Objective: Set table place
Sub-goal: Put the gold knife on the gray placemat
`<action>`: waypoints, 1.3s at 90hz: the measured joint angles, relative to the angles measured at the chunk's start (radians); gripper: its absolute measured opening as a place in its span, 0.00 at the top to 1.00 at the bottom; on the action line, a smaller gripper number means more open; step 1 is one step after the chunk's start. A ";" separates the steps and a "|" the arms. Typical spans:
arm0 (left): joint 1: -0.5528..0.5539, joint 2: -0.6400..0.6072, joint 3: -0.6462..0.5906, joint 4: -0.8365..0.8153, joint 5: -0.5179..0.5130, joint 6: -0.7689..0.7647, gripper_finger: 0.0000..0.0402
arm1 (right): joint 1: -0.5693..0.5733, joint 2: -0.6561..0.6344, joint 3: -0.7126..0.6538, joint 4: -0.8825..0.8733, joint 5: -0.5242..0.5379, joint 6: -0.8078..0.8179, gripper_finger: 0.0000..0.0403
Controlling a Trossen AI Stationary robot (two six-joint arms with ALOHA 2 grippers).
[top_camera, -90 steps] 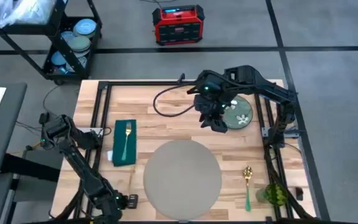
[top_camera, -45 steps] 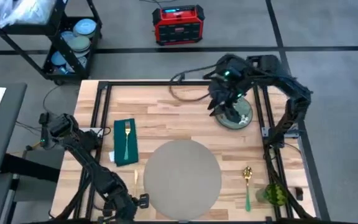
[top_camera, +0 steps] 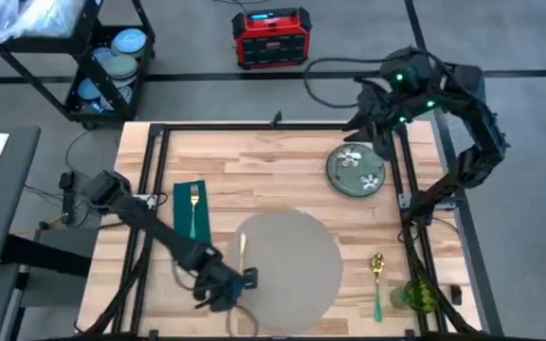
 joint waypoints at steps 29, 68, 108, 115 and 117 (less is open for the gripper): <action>0.104 0.011 0.103 -0.005 -0.104 0.178 1.00 | -0.090 -0.022 0.000 0.000 0.000 -0.035 0.72; 0.207 0.332 0.425 0.048 -0.116 0.267 1.00 | -0.120 -0.030 0.000 0.000 -0.002 -0.026 0.72; 0.162 0.385 0.500 0.113 -0.062 0.220 1.00 | -0.105 -0.030 0.000 0.000 -0.003 0.058 0.72; 0.162 0.412 0.498 0.111 -0.067 0.213 1.00 | -0.095 -0.030 0.000 0.000 -0.003 0.061 0.72; 0.162 0.420 0.498 0.122 -0.067 0.216 1.00 | -0.092 -0.030 0.000 0.000 -0.004 0.061 0.72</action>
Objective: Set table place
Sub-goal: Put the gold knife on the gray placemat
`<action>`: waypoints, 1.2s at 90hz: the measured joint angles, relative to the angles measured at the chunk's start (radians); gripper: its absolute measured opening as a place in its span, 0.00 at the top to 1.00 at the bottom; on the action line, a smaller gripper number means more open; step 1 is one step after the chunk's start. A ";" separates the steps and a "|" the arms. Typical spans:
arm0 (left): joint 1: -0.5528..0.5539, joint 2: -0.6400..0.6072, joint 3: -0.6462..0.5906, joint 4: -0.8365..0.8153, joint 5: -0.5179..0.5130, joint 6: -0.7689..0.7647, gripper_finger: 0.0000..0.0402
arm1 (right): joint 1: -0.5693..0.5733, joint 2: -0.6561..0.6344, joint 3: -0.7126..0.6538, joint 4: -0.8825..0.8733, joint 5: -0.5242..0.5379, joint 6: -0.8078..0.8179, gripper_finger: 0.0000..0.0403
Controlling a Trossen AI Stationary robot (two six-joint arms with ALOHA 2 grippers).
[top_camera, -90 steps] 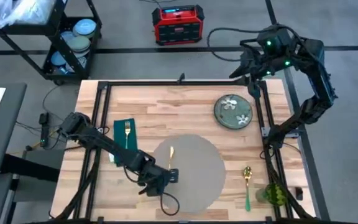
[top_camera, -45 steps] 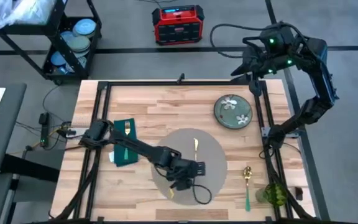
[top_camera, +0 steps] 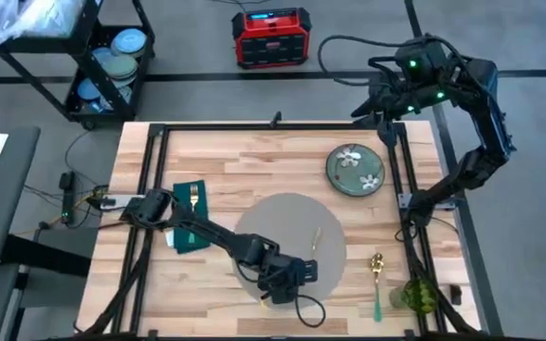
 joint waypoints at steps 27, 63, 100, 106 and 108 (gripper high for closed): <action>0.026 0.035 0.000 0.055 -0.086 -0.002 1.00 | 0.056 0.000 0.000 0.000 -0.002 0.022 0.72; 0.054 0.035 0.000 0.060 -0.017 -0.007 1.00 | 0.082 0.000 0.000 0.000 -0.001 0.011 0.72; 0.052 0.034 0.000 0.104 -0.010 0.000 1.00 | 0.095 0.000 0.000 0.000 -0.001 0.011 0.72; 0.054 0.034 0.000 0.111 -0.010 -0.005 1.00 | 0.103 0.000 0.000 0.000 -0.001 0.011 0.72; 0.054 0.033 0.000 0.116 -0.010 -0.012 1.00 | 0.107 0.000 0.000 0.000 -0.001 0.011 0.72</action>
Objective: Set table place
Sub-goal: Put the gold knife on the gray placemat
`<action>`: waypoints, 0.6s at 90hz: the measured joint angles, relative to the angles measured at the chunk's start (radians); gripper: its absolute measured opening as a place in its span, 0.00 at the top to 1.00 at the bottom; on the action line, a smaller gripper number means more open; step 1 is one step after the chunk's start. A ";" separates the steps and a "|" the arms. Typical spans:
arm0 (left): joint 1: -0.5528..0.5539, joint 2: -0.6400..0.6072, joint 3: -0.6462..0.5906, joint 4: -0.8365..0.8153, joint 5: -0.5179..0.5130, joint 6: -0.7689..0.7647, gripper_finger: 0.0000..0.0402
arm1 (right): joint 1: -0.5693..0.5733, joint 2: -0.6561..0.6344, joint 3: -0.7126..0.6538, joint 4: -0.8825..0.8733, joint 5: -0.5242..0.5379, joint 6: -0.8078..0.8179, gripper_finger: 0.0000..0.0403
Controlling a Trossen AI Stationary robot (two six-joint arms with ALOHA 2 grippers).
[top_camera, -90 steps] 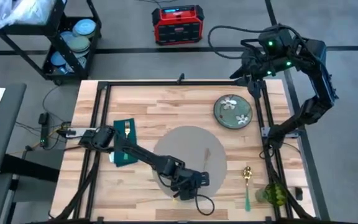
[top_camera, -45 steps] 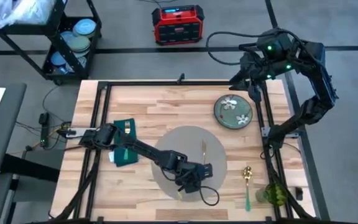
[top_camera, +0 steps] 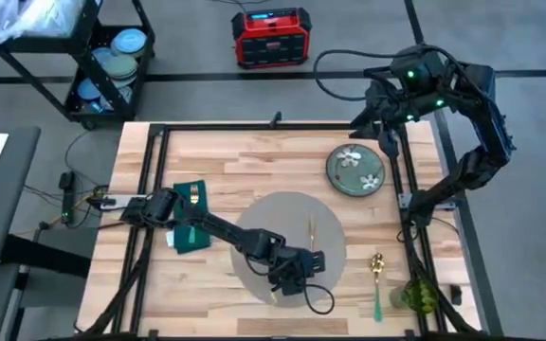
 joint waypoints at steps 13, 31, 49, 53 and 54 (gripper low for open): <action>0.007 0.000 0.000 0.016 0.020 -0.049 1.00 | 0.017 0.000 0.000 0.000 0.000 0.000 0.72; 0.010 0.000 0.000 0.016 0.043 -0.082 1.00 | 0.026 0.000 0.000 0.000 0.000 0.000 0.72; 0.009 0.000 0.000 0.014 0.076 -0.118 1.00 | 0.025 0.000 0.000 0.000 0.002 0.006 0.72; 0.009 0.000 0.000 0.015 0.076 -0.118 1.00 | 0.025 0.000 0.000 0.000 0.002 0.006 0.72; 0.009 0.000 0.000 0.016 0.076 -0.117 1.00 | 0.025 0.000 0.000 0.000 0.002 0.006 0.72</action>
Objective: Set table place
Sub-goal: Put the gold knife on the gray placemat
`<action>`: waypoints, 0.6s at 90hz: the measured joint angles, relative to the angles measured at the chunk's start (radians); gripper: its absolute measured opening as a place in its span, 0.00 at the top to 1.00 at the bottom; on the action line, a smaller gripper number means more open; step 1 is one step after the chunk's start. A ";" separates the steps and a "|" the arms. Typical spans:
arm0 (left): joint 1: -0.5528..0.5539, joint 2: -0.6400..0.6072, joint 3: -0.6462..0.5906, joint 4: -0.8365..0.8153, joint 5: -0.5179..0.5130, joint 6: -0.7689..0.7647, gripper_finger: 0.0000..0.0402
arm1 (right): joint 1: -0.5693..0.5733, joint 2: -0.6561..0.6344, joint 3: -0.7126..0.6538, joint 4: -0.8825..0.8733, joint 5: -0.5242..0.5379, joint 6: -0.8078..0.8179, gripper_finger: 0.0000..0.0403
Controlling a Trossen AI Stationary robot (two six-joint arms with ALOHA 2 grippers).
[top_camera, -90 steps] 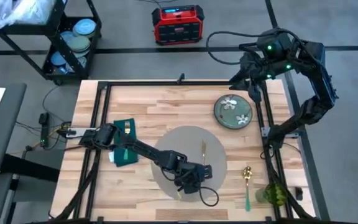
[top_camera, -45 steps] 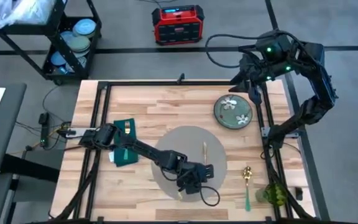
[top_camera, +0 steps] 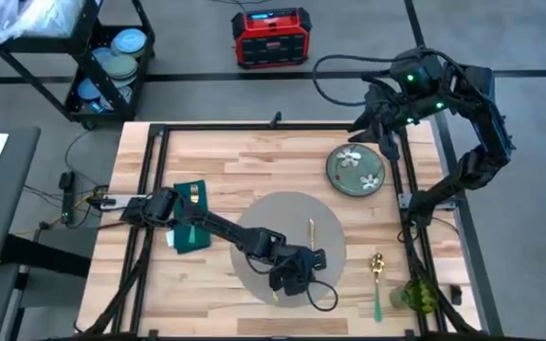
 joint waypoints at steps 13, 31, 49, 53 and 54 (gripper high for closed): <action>0.006 0.000 0.000 -0.005 0.018 -0.040 1.00 | 0.000 0.000 0.000 0.000 0.000 -0.003 0.72; 0.026 0.000 0.000 -0.012 0.086 -0.166 1.00 | 0.000 0.000 0.000 0.000 0.000 -0.006 0.72; 0.029 0.000 0.000 -0.017 0.122 -0.183 1.00 | 0.000 0.000 0.000 0.000 0.000 -0.007 0.72; 0.029 0.000 0.000 -0.017 0.126 -0.184 1.00 | 0.000 0.000 0.000 0.000 0.000 -0.006 0.72; 0.029 0.000 0.000 -0.017 0.126 -0.184 1.00 | 0.000 0.000 0.000 0.000 0.000 -0.006 0.72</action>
